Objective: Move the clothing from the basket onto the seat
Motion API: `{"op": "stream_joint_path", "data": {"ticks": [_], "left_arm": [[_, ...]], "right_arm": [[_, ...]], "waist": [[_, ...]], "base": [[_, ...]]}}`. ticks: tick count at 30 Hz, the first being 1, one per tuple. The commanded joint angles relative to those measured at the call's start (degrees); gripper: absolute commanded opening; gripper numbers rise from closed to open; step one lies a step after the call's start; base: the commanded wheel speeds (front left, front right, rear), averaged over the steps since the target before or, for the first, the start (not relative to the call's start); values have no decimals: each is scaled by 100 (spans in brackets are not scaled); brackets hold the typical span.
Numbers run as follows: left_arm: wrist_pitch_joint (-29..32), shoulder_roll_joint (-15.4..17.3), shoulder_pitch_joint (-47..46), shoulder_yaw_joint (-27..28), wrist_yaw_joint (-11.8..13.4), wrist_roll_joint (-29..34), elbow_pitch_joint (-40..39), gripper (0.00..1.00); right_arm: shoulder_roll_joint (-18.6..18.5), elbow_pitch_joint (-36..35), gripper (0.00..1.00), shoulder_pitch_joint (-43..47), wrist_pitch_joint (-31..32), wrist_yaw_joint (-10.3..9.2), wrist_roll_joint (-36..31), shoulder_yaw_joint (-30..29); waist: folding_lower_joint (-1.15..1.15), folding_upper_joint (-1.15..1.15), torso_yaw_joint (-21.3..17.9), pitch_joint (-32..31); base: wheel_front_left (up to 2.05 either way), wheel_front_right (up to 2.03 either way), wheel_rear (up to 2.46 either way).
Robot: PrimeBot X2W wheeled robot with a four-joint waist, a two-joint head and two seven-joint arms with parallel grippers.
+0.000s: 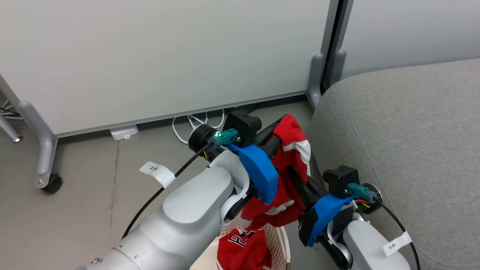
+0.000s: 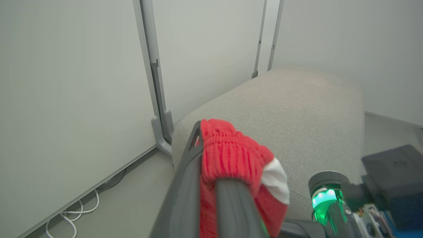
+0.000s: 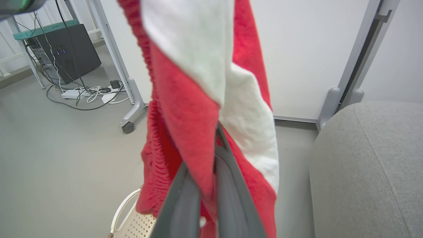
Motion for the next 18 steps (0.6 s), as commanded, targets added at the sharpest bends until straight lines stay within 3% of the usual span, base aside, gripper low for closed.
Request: {"op": "stream_joint_path", "data": {"ticks": [1,10,11,12,13,18], "left_arm": [[-40,2,-96,-32,12,-48,18,0],[-40,1,-72,-166,53,-177,92,0],[-17,2,-61,-179,54,-195,102,8],[-3,1,-51,-194,53,-218,107,37],[0,1,-48,-209,56,-233,111,100],[40,1,-11,-267,76,-301,138,100]], "right_arm": [[-22,32,0,-66,-55,3,26,13],[-22,130,0,-38,-131,3,68,-29],[-22,136,0,-39,-137,3,75,-33],[-22,143,0,-43,-148,3,80,-35],[-22,148,0,-48,-157,3,85,-37],[-22,164,0,-64,-167,3,77,-61]], "waist": [[0,0,0,-9],[0,0,2,-63],[0,0,0,-69],[0,0,-2,-73],[0,0,-3,-77],[0,0,-1,-89]], "base": [[0,0,0],[0,0,0],[0,0,0],[0,0,0],[0,0,0],[0,0,0]]}}
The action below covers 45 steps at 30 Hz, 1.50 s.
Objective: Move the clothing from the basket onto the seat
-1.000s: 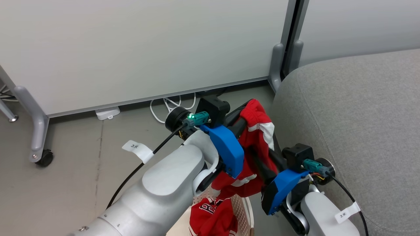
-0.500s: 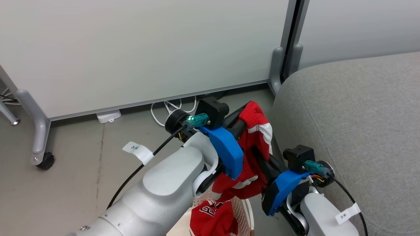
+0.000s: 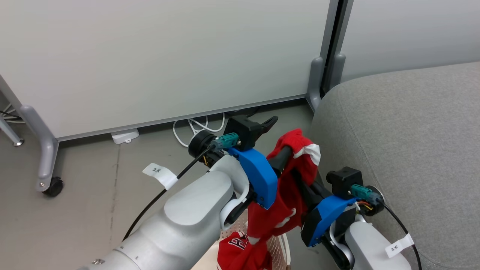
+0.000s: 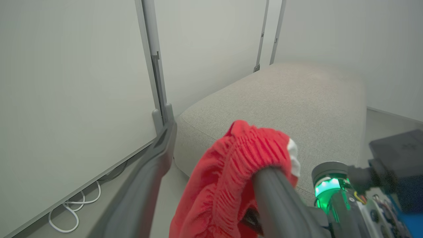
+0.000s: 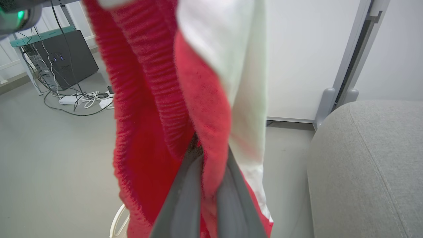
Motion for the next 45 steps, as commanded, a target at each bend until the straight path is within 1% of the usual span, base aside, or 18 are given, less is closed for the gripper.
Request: {"op": "stream_joint_path", "data": {"ticks": [1,6,10,18,24,27,32,36,39,45], "left_arm": [[21,1,-11,-8,20,-18,13,100],[74,2,40,-70,23,-97,75,100],[68,22,172,-114,-1,-135,181,100],[-239,206,623,-141,-66,-154,213,100],[-482,469,978,23,-130,-19,-116,100],[-514,632,1179,345,-83,187,-515,100],[-515,1006,1861,1220,-24,895,-1500,100],[-516,1178,2453,1843,-66,1436,-2105,100],[-516,1253,2862,2233,-97,1753,-2375,100],[-517,1236,3563,2982,-126,2120,-2651,100]], "right_arm": [[-20,12,0,-63,-24,3,6,-14],[-21,10,0,-72,-60,3,-4,-86],[-21,0,0,-112,-113,3,2,-260],[-21,-20,0,-201,-219,3,-239,-904],[-20,-113,0,-167,-219,3,-426,-1282],[-21,-199,0,-127,-187,3,-473,-1367],[-21,-344,0,-78,-133,3,-497,-1419],[-22,-451,0,-68,-124,3,-490,-1446],[-21,-505,0,-52,-99,3,-505,-1459],[-20,-651,0,22,-65,3,-463,-1421]], "waist": [[0,0,1,0],[0,0,14,9],[0,0,16,26],[0,0,9,105],[0,0,-47,166],[0,0,-115,210],[0,0,-326,295],[0,0,-551,355],[0,0,-749,377],[0,0,-1226,429]], "base": [[0,0,0],[0,0,0],[0,0,0],[0,0,0],[0,0,0],[0,0,0],[0,0,0],[0,0,0],[0,0,0],[0,0,0]]}}
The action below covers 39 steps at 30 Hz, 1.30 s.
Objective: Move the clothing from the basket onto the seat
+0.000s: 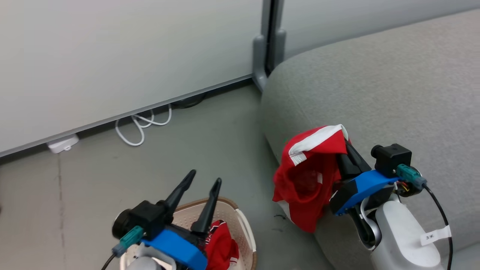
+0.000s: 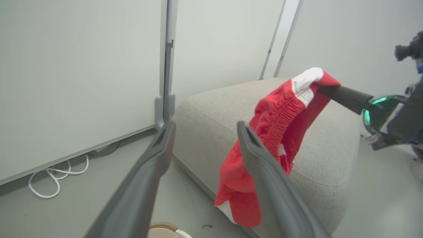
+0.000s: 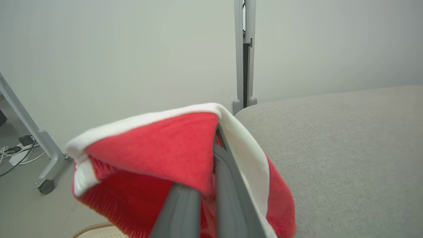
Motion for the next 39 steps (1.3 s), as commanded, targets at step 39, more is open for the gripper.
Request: {"op": "stream_joint_path", "data": {"ticks": [39], "left_arm": [[-27,-210,349,973,-252,1073,-102,100]], "right_arm": [[-18,-311,0,-242,48,3,185,-570]], "waist": [[0,0,-968,653]], "base": [[0,0,0]]}}
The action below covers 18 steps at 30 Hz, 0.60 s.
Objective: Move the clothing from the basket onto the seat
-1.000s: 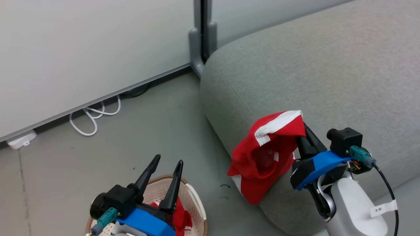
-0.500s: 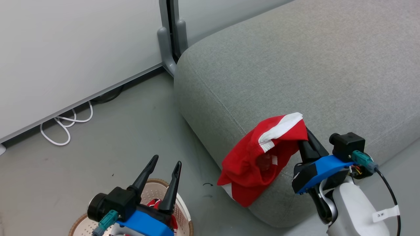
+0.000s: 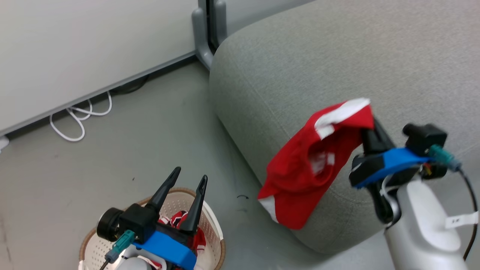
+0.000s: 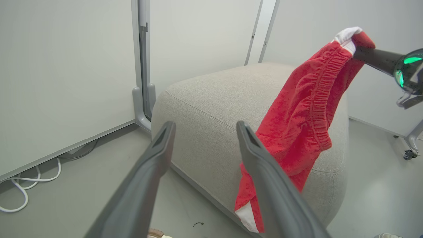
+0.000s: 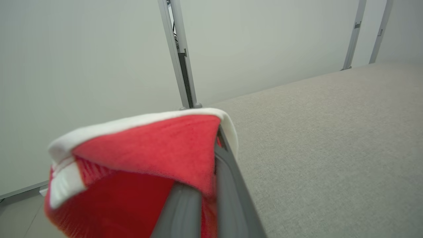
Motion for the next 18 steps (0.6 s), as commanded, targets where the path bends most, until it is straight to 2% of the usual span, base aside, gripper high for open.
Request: {"op": "stream_joint_path", "data": {"ticks": [1,6,9,10,11,14,18], "left_arm": [[-26,43,-101,-4,-51,25,-29,100],[-26,205,-310,-67,-49,121,-166,100],[-27,369,-534,-133,-48,244,-343,100],[-27,369,-534,-133,-48,244,-343,100],[-27,451,-663,-143,-49,293,-431,100],[-27,519,-785,-159,-49,340,-527,100],[-12,632,-1018,-171,-49,413,-732,100]], "right_arm": [[-17,2,0,-163,-30,3,8,-49],[-15,-68,0,-896,87,3,-391,-575],[-71,-343,0,-1530,269,3,-666,-1141],[-71,-343,0,-1530,269,3,-666,-1141],[-165,-512,0,-1849,384,3,-722,-1421],[-312,-684,0,-2149,530,3,-764,-1687],[-745,-971,0,-2775,822,3,-721,-2259]], "waist": [[0,0,123,149],[0,0,369,606],[0,0,587,1062],[0,0,587,1062],[0,0,693,1303],[0,0,794,1543],[0,0,999,2014]], "base": [[0,0,0],[0,0,0],[0,0,0],[0,0,0],[0,0,0],[0,0,0],[0,0,0]]}}
